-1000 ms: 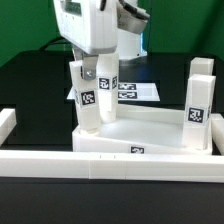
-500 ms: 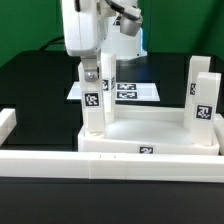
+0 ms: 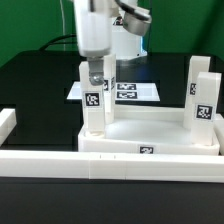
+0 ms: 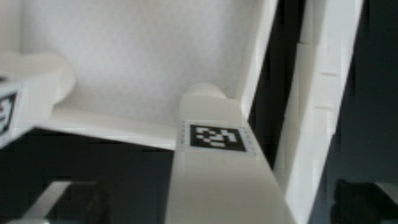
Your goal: Assemble desk
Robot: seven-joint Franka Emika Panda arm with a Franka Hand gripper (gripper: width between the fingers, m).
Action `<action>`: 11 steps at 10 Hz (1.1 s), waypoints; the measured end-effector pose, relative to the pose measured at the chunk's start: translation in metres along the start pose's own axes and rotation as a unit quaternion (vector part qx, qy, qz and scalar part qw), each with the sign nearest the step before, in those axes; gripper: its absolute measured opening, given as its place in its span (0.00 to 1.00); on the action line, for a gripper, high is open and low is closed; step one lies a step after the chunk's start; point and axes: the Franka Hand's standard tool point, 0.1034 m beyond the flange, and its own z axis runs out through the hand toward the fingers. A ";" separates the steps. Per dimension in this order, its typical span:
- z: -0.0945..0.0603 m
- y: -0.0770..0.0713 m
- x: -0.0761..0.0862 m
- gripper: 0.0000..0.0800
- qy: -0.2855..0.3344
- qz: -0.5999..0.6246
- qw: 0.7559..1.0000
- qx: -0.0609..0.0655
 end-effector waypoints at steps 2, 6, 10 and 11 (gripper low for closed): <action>0.000 0.000 -0.002 0.81 0.000 -0.063 0.998 0.000; 0.000 0.000 -0.002 0.81 0.005 -0.249 0.969 -0.006; 0.000 0.000 0.000 0.81 0.007 -0.426 0.905 -0.011; 0.000 0.001 0.001 0.81 0.007 -0.462 0.887 -0.011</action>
Offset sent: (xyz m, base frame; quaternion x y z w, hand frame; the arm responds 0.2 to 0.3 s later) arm 0.0000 0.0000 0.0000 0.0000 0.0000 -0.1938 0.9810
